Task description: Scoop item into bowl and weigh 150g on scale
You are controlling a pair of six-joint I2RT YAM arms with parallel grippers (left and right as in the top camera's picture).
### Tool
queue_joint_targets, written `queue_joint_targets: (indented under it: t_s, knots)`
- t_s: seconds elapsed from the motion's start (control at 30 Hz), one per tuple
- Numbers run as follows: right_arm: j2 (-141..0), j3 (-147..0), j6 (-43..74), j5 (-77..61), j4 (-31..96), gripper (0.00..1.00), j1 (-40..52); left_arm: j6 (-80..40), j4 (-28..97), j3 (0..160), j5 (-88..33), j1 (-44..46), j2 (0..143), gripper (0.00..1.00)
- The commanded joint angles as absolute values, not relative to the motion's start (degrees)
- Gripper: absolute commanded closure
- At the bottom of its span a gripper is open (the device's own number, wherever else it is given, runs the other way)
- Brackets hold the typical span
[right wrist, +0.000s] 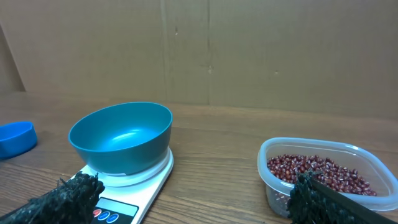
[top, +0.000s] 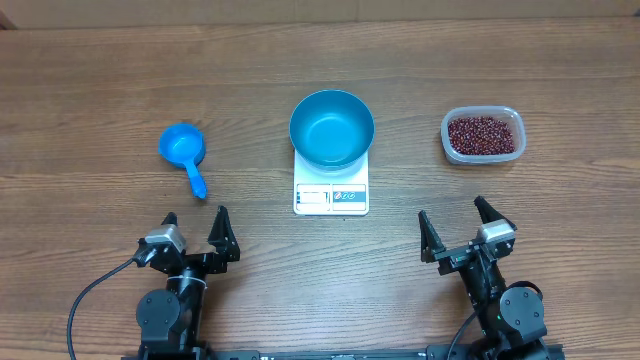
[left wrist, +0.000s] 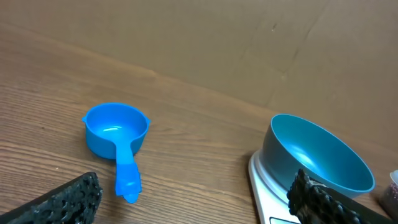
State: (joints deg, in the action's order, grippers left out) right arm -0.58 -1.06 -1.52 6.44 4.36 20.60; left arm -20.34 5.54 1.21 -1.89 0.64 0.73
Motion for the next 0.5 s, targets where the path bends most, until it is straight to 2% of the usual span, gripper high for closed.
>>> queue_joint_targets:
  t_s: [0.0,0.47]
  knots:
    - [-0.16,-0.45,-1.39,7.03,4.16,0.0,20.18,-15.46,5.28,1.28,-2.52,0.3,0.36,0.01]
    - [-0.16,-0.45,-1.37,7.03,4.16,0.0,20.18,-10.26,10.74,13.45,-4.51,0.3,0.4,0.0]
